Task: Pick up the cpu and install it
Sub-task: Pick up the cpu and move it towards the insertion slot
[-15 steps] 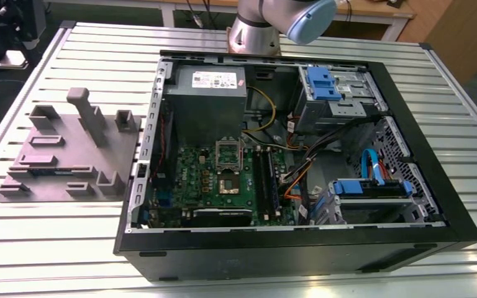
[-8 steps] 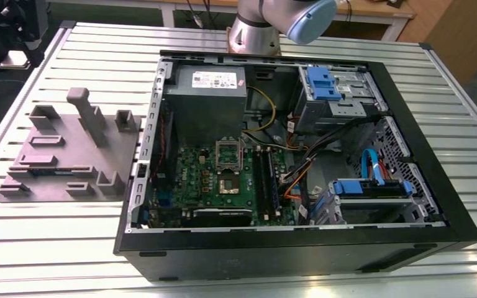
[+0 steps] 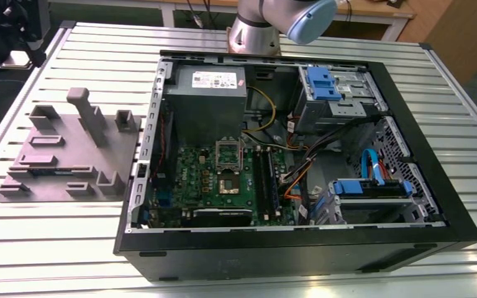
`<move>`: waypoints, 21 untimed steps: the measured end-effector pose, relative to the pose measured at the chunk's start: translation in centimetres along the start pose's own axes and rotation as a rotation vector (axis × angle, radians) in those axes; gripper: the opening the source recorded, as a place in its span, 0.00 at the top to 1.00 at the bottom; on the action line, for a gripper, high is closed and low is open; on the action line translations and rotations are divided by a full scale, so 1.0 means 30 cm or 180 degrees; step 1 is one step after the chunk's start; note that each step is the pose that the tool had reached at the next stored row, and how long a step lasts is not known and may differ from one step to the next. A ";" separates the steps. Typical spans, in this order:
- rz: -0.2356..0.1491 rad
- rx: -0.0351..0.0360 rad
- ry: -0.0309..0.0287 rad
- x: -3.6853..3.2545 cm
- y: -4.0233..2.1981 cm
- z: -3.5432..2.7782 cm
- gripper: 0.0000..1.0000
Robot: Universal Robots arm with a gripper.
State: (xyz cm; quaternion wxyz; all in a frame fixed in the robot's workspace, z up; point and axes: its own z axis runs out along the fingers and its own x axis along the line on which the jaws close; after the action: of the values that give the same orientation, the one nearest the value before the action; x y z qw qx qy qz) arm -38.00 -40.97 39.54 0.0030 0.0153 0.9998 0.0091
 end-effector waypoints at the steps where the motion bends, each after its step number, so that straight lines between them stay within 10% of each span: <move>1: 0.0000 0.0000 0.0000 -0.001 0.000 0.000 0.52; 21: 0.0000 0.0000 0.0000 -0.018 0.000 0.001 0.52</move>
State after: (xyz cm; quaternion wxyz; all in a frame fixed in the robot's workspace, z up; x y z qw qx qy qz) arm -37.47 -40.98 39.51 0.0031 0.0152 0.9998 0.0091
